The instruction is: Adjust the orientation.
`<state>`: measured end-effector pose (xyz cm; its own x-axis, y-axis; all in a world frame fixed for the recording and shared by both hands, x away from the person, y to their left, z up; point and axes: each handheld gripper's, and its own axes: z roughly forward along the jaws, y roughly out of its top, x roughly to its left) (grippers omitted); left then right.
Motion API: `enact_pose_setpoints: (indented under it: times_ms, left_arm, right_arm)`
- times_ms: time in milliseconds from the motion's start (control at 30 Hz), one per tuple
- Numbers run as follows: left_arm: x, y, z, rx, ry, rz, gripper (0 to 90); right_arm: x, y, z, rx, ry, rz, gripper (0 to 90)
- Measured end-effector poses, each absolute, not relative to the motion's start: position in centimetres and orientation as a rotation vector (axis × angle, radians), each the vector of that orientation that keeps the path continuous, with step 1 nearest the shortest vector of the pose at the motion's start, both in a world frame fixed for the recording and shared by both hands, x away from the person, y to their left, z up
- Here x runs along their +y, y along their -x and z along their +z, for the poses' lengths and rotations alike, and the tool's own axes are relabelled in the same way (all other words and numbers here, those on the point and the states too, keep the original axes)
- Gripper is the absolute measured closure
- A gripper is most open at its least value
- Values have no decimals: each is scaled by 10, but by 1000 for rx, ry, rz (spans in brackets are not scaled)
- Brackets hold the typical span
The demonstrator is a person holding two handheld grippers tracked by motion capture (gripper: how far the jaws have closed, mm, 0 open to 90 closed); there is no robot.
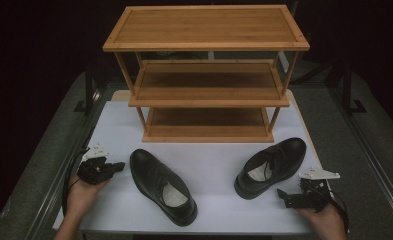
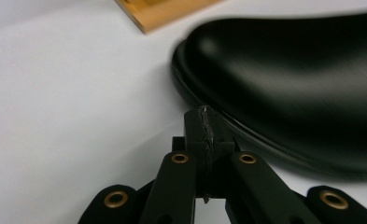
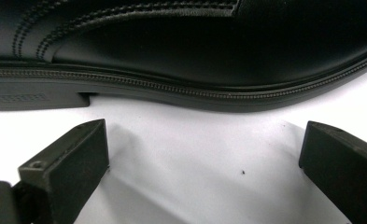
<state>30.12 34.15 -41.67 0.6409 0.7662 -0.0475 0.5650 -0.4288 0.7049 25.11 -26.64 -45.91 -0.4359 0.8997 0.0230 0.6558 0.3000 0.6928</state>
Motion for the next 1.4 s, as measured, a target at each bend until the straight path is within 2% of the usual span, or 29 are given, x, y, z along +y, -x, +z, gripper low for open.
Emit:
enact_pose_setpoints:
  times_ms: [167, 300, 533, 1400]
  left_arm:
    - [326, -278, -426, 973, -2214, 313, 900]
    - [316, -274, -432, 944, -2231, 270, 900]
    - [315, -276, -432, 946, -2228, 277, 900]
    - [275, -326, -434, 905, -2231, 247, 900]
  right_arm:
    - [-266, -251, -459, 2204, -1396, 905, 12]
    - [-266, -251, -459, 2203, -1396, 905, 12]
    - [-266, -251, -459, 2204, -1396, 905, 12]
    - [-266, -251, -459, 2204, -1395, 906, 12]
